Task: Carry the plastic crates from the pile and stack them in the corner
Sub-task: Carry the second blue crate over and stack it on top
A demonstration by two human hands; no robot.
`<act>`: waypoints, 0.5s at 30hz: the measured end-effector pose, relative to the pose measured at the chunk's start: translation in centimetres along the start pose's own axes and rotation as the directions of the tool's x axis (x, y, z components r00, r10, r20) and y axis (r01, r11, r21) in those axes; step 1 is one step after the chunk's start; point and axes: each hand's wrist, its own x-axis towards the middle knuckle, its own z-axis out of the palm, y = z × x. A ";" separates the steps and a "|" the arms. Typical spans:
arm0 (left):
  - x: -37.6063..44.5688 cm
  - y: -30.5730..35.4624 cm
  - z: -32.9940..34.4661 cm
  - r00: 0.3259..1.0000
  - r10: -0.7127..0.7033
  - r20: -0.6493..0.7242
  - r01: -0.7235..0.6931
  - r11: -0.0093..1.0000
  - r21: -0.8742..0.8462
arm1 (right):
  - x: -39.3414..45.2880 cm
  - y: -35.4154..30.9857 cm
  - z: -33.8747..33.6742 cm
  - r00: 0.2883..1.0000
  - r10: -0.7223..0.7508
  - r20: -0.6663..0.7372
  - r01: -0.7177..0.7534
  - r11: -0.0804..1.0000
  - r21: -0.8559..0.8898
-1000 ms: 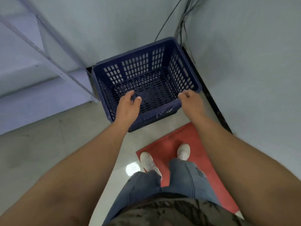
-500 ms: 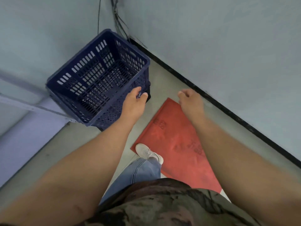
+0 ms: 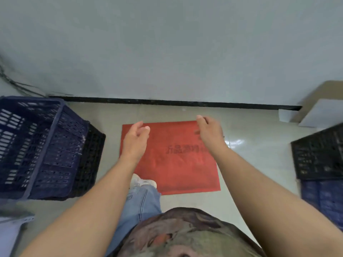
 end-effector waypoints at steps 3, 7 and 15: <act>-1.3 1.2 3.3 0.998 0.021 0.064 -0.021 1.000 -0.003 | -1.2 2.2 -4.1 0.990 0.112 -0.091 -0.099 0.986 0.135; -1.2 3.3 7.0 0.980 0.070 0.185 -0.076 0.997 0.025 | -2.1 4.0 -8.0 0.951 0.229 -0.209 -0.172 0.950 0.262; -1.8 8.6 14.7 0.870 0.141 0.472 -0.179 0.983 0.036 | -4.8 7.2 -14.4 0.826 0.377 -0.419 -0.185 0.884 0.430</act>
